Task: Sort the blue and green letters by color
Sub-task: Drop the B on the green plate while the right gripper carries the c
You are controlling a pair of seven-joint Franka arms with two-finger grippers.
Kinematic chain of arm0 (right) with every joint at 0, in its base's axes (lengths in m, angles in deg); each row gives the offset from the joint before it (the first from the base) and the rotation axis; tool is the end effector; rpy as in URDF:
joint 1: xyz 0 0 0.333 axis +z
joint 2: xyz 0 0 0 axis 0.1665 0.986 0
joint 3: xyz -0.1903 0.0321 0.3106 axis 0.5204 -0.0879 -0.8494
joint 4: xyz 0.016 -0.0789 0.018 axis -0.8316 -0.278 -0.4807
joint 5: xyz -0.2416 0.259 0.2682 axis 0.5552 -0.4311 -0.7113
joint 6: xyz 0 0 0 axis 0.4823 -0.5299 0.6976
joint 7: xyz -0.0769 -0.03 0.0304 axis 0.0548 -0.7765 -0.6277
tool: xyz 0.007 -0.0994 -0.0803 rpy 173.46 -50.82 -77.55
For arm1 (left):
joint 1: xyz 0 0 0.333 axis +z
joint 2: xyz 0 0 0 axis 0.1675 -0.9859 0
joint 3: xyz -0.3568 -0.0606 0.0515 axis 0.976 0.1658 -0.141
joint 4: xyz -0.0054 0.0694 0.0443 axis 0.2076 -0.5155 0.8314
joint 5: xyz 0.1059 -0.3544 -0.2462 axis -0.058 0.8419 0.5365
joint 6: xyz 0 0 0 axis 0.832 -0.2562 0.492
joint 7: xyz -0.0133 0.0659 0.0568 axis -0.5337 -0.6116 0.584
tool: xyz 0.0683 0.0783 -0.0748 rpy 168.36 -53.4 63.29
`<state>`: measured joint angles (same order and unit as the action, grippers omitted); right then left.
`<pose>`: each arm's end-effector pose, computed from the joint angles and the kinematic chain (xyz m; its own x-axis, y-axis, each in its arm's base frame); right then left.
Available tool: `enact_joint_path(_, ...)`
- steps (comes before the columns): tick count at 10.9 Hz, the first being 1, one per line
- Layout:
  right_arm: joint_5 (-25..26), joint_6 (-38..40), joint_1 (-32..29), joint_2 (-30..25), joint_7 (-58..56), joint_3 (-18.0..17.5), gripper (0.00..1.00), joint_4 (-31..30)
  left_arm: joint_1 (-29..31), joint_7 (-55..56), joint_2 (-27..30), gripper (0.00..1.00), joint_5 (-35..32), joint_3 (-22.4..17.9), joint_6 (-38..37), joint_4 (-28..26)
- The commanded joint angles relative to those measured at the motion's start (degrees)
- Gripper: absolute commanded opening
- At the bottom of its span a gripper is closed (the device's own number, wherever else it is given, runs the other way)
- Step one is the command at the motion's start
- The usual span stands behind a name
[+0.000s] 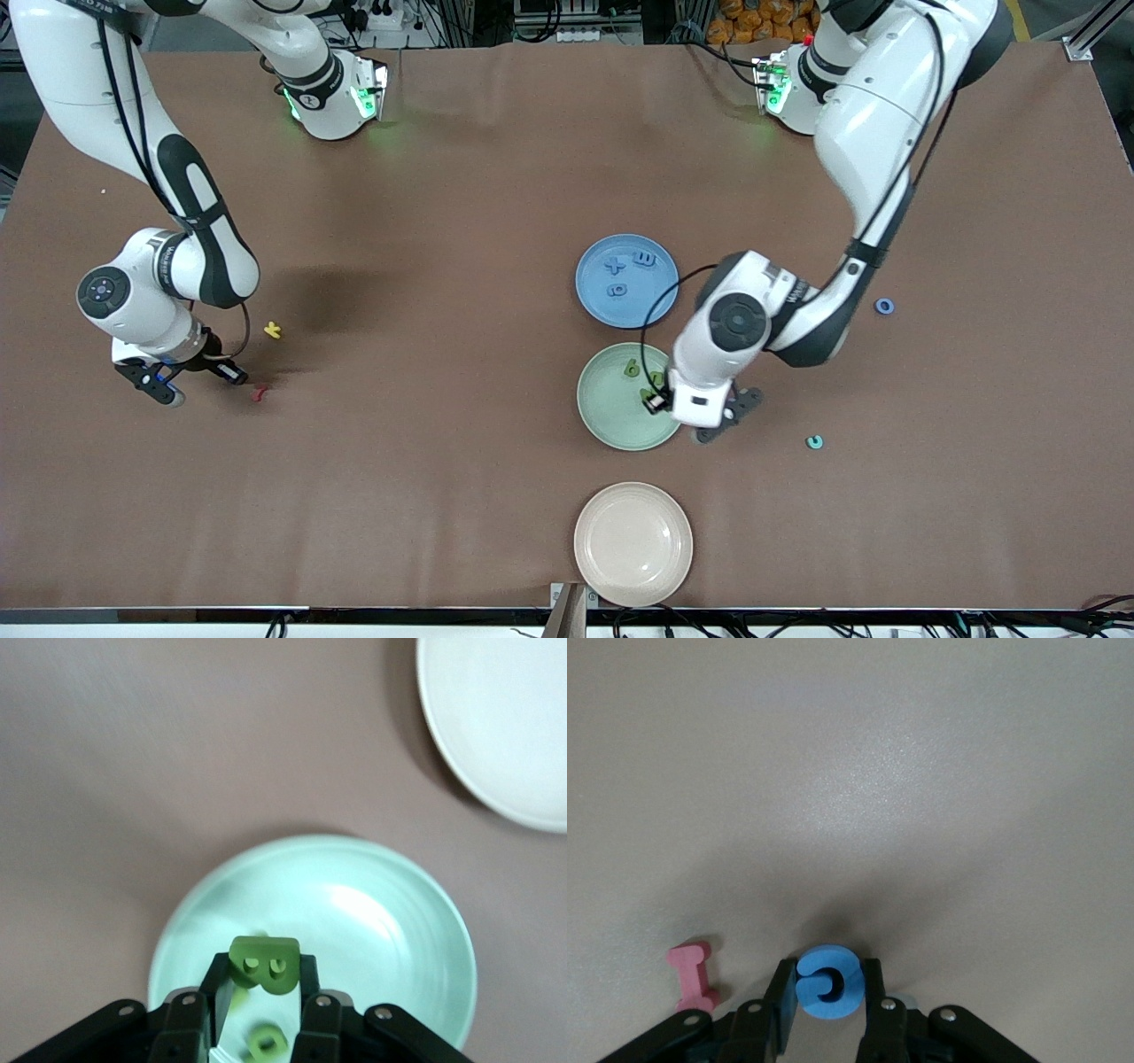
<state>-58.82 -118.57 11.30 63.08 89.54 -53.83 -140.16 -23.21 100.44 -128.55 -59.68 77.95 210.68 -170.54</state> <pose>0.6390 -0.1161 0.1526 0.8340 -0.5413 0.1073 -0.5466 -0.8370 0.0263 0.7128 -0.4014 0.2289 0.8217 0.5698 -0.0075 0.5667 -0.8157 0.1157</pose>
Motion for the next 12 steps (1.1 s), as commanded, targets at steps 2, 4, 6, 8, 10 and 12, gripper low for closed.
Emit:
enact_joint_path(2, 0.09, -0.29, -0.49, -0.20, -0.45, -0.55, 0.09, -0.88, -6.73, 7.79, 0.34, 0.32, -0.32, -2.11, 2.55, -0.25)
enact_joint_path(4, 0.26, 2.68, -0.22, -2.38, -2.11, -1.69, 0.05, 0.00, -10.84, 8.41, 0.51, 1.00, -1.72, -5.95, 2.91, -0.25)
enact_joint_path(6, 0.26, 7.43, 0.39, -5.28, -2.30, -3.27, 0.05, 0.70, -11.31, 8.24, 0.69, 1.00, -1.55, -7.47, 2.91, -0.25)
enact_joint_path(8, 0.26, 10.16, 3.01, -7.22, -2.30, -4.59, 0.05, 0.53, -10.61, 7.63, 1.30, 1.00, -1.81, -7.47, 2.74, -0.25)
enact_joint_path(10, 0.26, 12.10, 7.92, -8.02, -2.21, -5.65, 0.03, 0.53, -7.55, 2.65, 2.27, 1.00, -2.25, -7.48, 1.60, -0.42)
enact_joint_path(12, 0.09, 12.37, 15.82, -8.81, -1.24, -5.74, 0.03, 0.53, -5.52, -4.21, 3.93, 1.00, -1.47, -7.47, -3.31, -0.42)
